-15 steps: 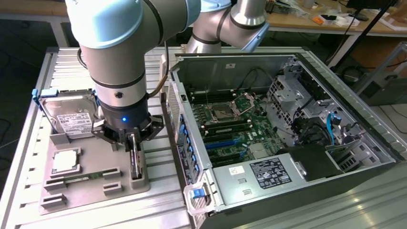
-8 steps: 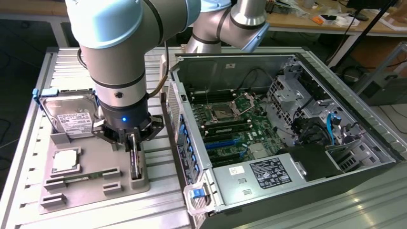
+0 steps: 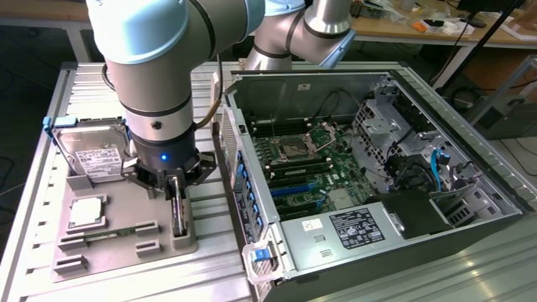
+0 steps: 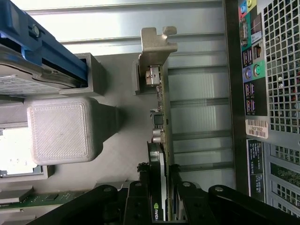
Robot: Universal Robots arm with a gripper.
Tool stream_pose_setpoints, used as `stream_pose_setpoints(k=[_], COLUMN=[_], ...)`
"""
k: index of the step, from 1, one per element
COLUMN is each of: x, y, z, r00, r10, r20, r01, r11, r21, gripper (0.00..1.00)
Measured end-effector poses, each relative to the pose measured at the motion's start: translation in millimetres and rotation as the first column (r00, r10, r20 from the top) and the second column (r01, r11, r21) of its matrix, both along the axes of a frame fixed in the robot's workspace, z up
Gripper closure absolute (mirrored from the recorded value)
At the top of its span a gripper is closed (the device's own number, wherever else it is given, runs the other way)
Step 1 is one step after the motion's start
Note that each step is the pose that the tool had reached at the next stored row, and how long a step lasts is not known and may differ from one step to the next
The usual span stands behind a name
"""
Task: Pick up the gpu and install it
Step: 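Pick up the gpu and move the gpu toward the slot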
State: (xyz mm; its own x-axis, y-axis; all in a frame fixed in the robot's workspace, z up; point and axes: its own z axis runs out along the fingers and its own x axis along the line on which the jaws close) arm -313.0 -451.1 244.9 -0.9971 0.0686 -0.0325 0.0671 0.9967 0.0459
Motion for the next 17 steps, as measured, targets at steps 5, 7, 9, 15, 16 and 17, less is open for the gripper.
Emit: stream_pose_setpoints(k=[5, 7, 9, 15, 16, 17], x=[0.0, 0.0, 0.0, 0.0, 0.0, 0.0], y=[0.0, 0.0, 0.0, 0.0, 0.0, 0.0], z=[0.0, 0.0, 0.1, 4.7, 5.9, 6.6], r00=[1.0000, 1.0000, 1.0000, 1.0000, 1.0000, 1.0000], r10=[0.000, 0.000, 0.000, 0.000, 0.000, 0.000], r20=[0.0000, 0.0000, 0.0002, -0.0002, -0.0004, -0.0003], r01=[0.000, 0.000, 0.000, 0.000, 0.000, 0.000], r11=[1.0000, 1.0000, 1.0000, 1.0000, 1.0000, 1.0000], r21=[0.0000, 0.0000, 0.0002, 0.0000, -0.0001, 0.0000], gripper=[0.73, 0.73, 0.73, 0.73, 0.73, 0.73])
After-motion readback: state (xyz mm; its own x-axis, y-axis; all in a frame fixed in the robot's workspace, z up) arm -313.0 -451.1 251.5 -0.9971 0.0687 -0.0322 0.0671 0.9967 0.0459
